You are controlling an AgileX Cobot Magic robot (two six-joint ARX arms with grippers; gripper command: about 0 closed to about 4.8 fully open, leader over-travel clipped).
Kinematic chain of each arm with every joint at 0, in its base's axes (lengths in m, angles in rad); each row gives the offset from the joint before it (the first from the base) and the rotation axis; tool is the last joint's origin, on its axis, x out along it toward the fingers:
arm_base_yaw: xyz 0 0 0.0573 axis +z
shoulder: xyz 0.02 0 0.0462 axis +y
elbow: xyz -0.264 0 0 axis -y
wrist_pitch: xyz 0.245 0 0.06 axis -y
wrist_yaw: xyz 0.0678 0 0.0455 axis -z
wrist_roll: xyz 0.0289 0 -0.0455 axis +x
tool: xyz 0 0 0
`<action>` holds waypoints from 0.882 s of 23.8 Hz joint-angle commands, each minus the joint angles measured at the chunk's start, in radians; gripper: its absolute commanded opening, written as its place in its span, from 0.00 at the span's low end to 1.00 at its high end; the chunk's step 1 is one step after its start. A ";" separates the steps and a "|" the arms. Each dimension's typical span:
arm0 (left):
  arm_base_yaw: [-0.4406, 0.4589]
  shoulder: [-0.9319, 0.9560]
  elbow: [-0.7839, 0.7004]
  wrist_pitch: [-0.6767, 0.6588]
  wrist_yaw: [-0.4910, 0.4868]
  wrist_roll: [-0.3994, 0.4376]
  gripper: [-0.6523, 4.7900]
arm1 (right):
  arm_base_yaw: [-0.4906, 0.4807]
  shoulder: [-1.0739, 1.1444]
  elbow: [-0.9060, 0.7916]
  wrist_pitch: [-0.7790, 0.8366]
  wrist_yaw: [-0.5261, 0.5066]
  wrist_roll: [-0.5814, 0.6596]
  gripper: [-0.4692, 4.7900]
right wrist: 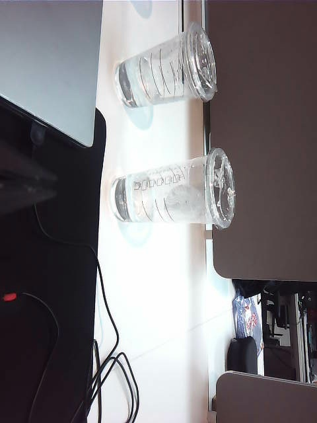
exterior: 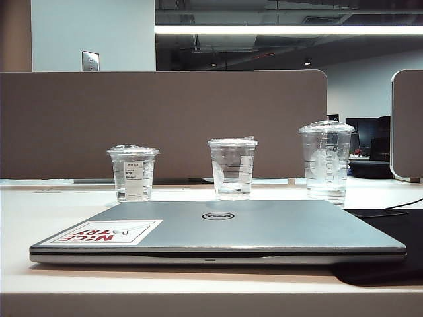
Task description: Pick up the coffee cup on the middle and place it on the left side of the laptop.
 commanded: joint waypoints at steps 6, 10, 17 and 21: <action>0.001 0.000 0.003 0.013 0.004 0.004 0.11 | 0.005 -0.002 -0.004 0.014 0.001 -0.001 0.08; 0.001 0.000 0.003 0.013 0.004 0.003 0.11 | 0.049 0.024 -0.004 0.014 0.002 -0.001 0.08; 0.001 0.000 0.003 0.034 0.159 -0.073 0.12 | 0.250 0.121 -0.004 0.014 0.001 -0.001 0.08; 0.000 0.000 0.003 0.099 0.334 -0.100 0.11 | 0.338 0.153 -0.004 0.013 0.001 -0.001 0.08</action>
